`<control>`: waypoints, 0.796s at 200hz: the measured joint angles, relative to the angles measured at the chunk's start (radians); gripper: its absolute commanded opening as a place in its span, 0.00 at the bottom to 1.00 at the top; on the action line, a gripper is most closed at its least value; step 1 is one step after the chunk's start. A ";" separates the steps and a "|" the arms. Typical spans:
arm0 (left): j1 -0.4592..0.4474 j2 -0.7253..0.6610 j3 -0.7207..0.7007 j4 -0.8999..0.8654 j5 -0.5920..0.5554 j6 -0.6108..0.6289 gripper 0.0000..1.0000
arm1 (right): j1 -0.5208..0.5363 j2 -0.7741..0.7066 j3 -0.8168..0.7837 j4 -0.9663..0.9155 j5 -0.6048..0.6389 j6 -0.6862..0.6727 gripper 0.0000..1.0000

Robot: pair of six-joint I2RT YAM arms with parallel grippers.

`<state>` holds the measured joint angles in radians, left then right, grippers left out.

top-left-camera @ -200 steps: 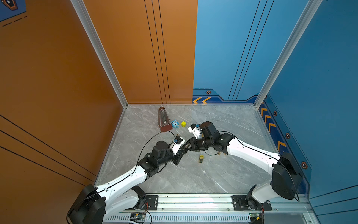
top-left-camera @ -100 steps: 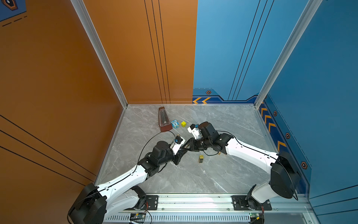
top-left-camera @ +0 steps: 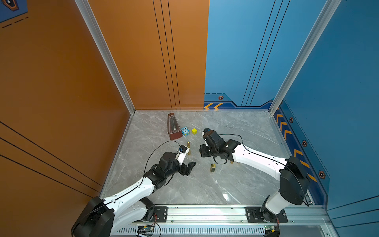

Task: Open the lipstick cap
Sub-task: Place the lipstick at the center of the board.

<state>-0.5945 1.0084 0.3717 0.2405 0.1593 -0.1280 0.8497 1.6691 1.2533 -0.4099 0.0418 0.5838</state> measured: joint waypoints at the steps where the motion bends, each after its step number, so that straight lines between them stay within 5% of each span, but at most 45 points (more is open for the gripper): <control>1: 0.000 0.000 -0.001 0.000 -0.001 -0.002 0.96 | 0.001 0.003 0.001 0.000 0.005 -0.002 0.16; 55: 0.051 -0.010 -0.013 -0.009 -0.059 -0.052 0.99 | 0.033 0.133 0.031 0.034 0.171 -0.081 0.15; 159: 0.108 -0.010 -0.013 -0.023 -0.081 -0.084 0.99 | 0.023 0.277 0.066 0.151 0.259 -0.150 0.15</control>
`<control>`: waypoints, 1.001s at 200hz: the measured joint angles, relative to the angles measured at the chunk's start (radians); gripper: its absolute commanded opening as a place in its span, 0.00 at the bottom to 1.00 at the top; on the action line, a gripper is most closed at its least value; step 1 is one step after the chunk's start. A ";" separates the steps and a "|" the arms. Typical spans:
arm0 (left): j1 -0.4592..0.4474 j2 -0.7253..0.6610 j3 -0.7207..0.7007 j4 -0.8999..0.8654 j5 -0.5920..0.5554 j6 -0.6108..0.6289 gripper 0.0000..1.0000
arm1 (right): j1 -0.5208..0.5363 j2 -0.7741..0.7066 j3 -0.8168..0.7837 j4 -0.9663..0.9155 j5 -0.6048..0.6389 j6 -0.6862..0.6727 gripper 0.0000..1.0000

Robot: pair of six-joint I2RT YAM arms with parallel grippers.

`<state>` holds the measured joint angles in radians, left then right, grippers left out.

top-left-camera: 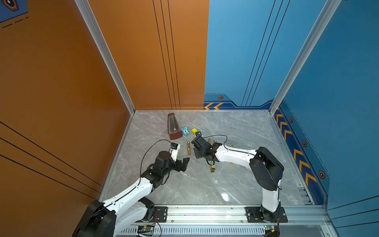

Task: Open the lipstick cap
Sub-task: Place the lipstick at the center of the board.

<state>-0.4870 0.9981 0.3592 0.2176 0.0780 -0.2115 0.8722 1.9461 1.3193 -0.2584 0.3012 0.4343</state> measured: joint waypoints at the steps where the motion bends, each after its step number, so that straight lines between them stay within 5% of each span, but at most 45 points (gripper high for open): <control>1: 0.000 0.000 0.000 0.000 0.000 0.000 0.99 | -0.001 0.002 0.000 0.002 0.000 -0.001 0.15; 200: 0.010 0.000 0.000 -0.001 0.001 0.000 0.99 | -0.016 0.079 -0.041 0.164 -0.009 -0.040 0.17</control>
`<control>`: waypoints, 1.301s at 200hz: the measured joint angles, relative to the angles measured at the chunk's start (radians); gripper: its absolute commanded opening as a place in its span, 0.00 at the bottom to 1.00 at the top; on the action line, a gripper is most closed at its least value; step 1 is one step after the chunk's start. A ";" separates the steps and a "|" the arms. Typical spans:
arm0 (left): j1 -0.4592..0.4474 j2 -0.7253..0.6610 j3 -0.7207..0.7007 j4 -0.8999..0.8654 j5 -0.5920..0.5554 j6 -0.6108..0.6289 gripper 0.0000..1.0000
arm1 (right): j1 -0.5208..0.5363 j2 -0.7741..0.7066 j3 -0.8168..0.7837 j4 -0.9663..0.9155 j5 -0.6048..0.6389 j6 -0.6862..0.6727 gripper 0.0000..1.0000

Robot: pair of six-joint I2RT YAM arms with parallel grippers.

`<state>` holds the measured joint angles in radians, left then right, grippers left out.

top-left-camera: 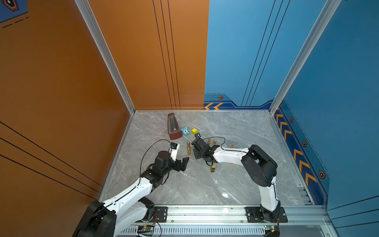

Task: Open the lipstick cap
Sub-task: Place the lipstick at the center of the board.

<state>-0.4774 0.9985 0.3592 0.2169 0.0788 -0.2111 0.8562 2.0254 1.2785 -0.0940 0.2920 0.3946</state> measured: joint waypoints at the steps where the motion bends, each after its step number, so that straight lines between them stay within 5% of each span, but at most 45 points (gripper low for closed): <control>1: 0.000 0.000 0.000 0.000 0.000 0.000 0.99 | 0.000 0.000 0.000 0.001 0.000 0.000 0.17; 260: 0.013 -0.035 0.000 -0.001 0.004 0.000 0.99 | 0.002 -0.040 -0.032 0.011 -0.025 -0.006 0.50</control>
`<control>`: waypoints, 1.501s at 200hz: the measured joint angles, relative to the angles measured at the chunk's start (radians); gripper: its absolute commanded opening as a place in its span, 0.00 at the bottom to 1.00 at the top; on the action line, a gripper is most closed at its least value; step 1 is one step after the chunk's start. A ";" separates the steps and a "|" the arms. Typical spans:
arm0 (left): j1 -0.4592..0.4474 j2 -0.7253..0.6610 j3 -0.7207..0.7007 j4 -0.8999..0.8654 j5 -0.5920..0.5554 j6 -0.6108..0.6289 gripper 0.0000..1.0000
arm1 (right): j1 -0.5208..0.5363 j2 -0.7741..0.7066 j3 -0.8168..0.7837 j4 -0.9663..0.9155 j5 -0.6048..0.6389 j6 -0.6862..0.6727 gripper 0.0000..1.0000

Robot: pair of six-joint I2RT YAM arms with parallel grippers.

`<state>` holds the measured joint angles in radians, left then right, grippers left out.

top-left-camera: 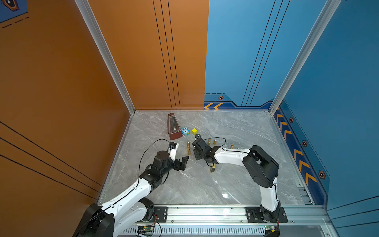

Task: Open the lipstick cap
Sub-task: Place the lipstick at the center of the board, then pick up the lipstick at the center of the board.

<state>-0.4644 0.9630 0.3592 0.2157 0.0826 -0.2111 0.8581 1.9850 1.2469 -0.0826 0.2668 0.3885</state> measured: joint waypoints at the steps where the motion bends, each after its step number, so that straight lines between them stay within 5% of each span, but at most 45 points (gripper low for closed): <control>1: 0.000 0.000 0.000 0.000 0.000 0.000 0.99 | 0.000 -0.001 0.000 0.000 0.000 0.000 0.50; 60: 0.021 -0.032 0.005 -0.043 -0.002 0.001 0.99 | 0.000 -0.119 0.014 -0.059 0.000 0.002 0.54; 102: 0.033 -0.042 0.011 -0.082 -0.032 -0.001 0.99 | 0.000 -0.113 0.192 -0.227 -0.009 0.048 0.56; 173: 0.072 -0.049 0.011 -0.117 -0.107 -0.040 0.99 | 0.000 0.111 0.561 -0.458 -0.102 0.188 0.58; 300: 0.086 -0.055 0.011 -0.124 -0.113 -0.053 0.99 | -0.011 0.345 0.789 -0.586 -0.134 0.241 0.43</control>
<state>-0.3786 0.9085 0.3706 0.0917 -0.0307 -0.2642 0.8474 2.3302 2.0361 -0.6689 0.1326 0.6296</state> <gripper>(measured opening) 0.986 0.437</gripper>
